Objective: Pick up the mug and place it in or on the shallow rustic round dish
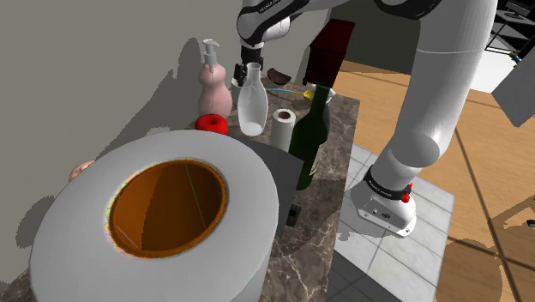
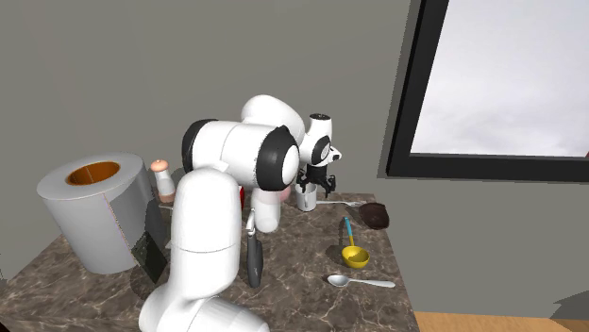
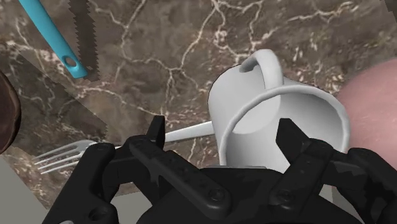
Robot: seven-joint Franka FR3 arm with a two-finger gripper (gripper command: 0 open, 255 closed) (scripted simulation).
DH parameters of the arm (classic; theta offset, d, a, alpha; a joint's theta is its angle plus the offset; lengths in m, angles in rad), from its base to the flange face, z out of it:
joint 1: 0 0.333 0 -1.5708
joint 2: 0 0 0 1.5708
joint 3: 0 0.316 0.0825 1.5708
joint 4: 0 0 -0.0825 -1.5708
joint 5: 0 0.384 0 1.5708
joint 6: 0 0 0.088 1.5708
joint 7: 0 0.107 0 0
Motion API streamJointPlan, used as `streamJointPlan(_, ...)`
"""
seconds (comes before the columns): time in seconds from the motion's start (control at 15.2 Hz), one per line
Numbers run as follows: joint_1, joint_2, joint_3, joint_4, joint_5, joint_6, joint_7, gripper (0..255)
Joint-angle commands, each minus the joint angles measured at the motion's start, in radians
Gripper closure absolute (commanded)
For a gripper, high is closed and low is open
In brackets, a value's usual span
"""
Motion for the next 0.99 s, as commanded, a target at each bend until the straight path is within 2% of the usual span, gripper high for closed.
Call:
streamJointPlan(0.0, 0.000, 0.005, 0.000, -0.002, 0.001, 0.008, -0.001, 0)
streamJointPlan(0.4, 0.000, 0.005, 0.000, -0.002, 0.001, 0.008, -0.001, 0)
streamJointPlan(0.46, 0.000, 0.005, 0.000, -0.002, 0.001, 0.008, -0.001, 255)
streamJointPlan(0.92, 0.000, 0.005, 0.000, -0.002, 0.001, 0.008, -0.001, 255)
